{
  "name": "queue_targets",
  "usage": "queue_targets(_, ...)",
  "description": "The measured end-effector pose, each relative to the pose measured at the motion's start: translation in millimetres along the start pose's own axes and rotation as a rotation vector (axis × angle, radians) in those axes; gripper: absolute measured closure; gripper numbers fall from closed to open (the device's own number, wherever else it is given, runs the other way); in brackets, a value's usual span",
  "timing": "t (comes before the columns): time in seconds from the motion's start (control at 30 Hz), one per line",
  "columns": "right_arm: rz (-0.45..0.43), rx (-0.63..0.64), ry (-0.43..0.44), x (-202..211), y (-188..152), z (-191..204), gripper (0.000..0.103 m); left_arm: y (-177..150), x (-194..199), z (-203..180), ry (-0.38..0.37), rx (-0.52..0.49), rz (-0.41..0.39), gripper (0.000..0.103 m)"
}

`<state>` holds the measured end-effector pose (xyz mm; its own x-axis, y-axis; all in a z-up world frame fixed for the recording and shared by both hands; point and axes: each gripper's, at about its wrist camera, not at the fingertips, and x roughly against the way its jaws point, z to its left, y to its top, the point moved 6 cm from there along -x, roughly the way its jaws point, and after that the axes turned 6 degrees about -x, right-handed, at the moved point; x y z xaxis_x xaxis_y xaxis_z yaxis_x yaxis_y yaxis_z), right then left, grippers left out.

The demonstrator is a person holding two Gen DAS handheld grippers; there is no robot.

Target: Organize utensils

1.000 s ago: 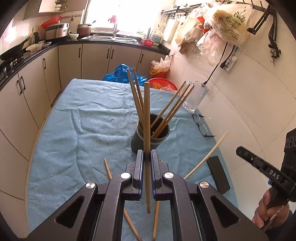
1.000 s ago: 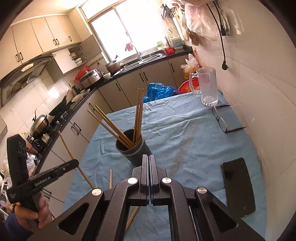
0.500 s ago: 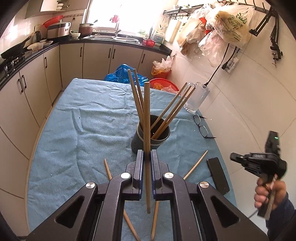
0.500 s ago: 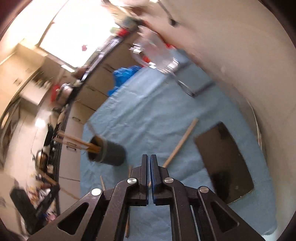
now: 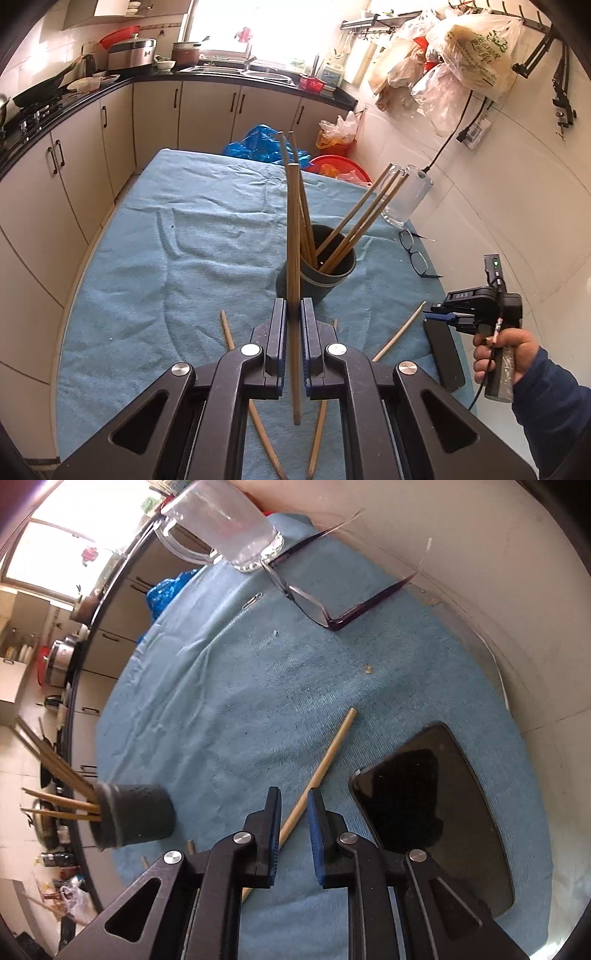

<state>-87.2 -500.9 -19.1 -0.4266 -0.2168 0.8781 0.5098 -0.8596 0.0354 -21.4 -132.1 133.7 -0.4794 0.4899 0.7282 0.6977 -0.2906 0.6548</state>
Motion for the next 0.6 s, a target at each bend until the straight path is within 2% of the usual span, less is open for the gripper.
queue_targets(0.2,0.016,0.029,-0.119,-22.4,6.2,-2.6,0.087,-3.9,2.0,6.1,0.021,0.017,0.004,0.096)
queue_targets(0.3,0.029,0.024,-0.138,-30.5,3.9,-4.5,0.087,-4.8,3.4,8.2,0.029,0.021,0.005,0.096)
queue_targets(0.4,0.005,0.066,-0.17,-32.2,5.3,1.9,0.087,-4.9,3.2,9.8,0.038,0.027,0.007,0.096)
queue_targets(0.57,-0.012,0.103,-0.167,-31.2,5.8,4.6,0.096,-3.9,3.1,10.0,0.039,0.032,0.009,0.096)
queue_targets(0.6,-0.015,0.097,-0.155,-29.3,5.5,3.9,0.103,-3.9,2.7,10.2,0.04,0.032,0.009,0.096)
